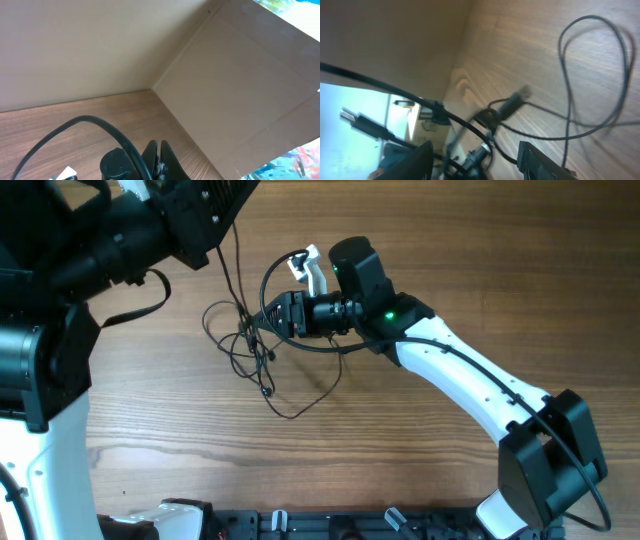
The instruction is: Untangle cables
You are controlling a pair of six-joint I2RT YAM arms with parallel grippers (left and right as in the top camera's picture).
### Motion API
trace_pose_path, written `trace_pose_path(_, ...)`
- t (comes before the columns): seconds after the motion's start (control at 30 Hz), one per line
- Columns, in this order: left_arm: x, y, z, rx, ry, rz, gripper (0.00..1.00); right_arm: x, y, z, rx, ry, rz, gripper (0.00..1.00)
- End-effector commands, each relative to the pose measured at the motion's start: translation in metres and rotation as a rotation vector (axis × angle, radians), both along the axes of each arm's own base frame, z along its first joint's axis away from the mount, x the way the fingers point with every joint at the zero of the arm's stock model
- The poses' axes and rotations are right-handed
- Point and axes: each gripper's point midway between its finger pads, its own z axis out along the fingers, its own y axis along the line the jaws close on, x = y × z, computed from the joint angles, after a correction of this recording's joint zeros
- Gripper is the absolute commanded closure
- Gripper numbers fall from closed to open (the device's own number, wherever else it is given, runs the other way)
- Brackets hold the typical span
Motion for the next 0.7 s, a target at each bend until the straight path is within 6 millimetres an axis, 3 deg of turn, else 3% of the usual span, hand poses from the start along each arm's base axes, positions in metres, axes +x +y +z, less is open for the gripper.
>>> trace_pose_path(0.0,-0.002,0.002,0.006,-0.009,-0.014,-0.002,0.96,-0.009,0.005,0.013,0.058,0.021,0.069,0.44)
trace_pose_path(0.07,-0.001,0.003,0.006,-0.009,-0.014,0.001,0.96,-0.011,0.007,0.017,0.075,-0.013,0.097,0.44)
trace_pose_path(0.13,-0.001,0.003,0.006,-0.009,-0.015,0.001,0.96,-0.009,0.007,0.009,0.035,-0.021,0.068,0.44)
trace_pose_path(0.33,0.001,0.007,0.006,-0.009,-0.014,0.015,0.96,0.003,0.000,-0.071,-0.246,0.056,-0.103,0.49)
trace_pose_path(0.43,0.001,0.008,0.006,-0.009,-0.014,0.015,0.96,0.004,-0.001,-0.092,-0.281,0.094,-0.106,0.55)
trace_pose_path(0.53,0.002,0.012,0.008,-0.015,-0.016,0.030,0.96,0.008,-0.020,-0.119,-0.402,0.161,-0.203,0.64)
trace_pose_path(0.67,0.008,0.040,0.017,-0.047,-0.021,0.121,0.96,0.015,-0.059,-0.143,-0.569,0.198,-0.317,0.70)
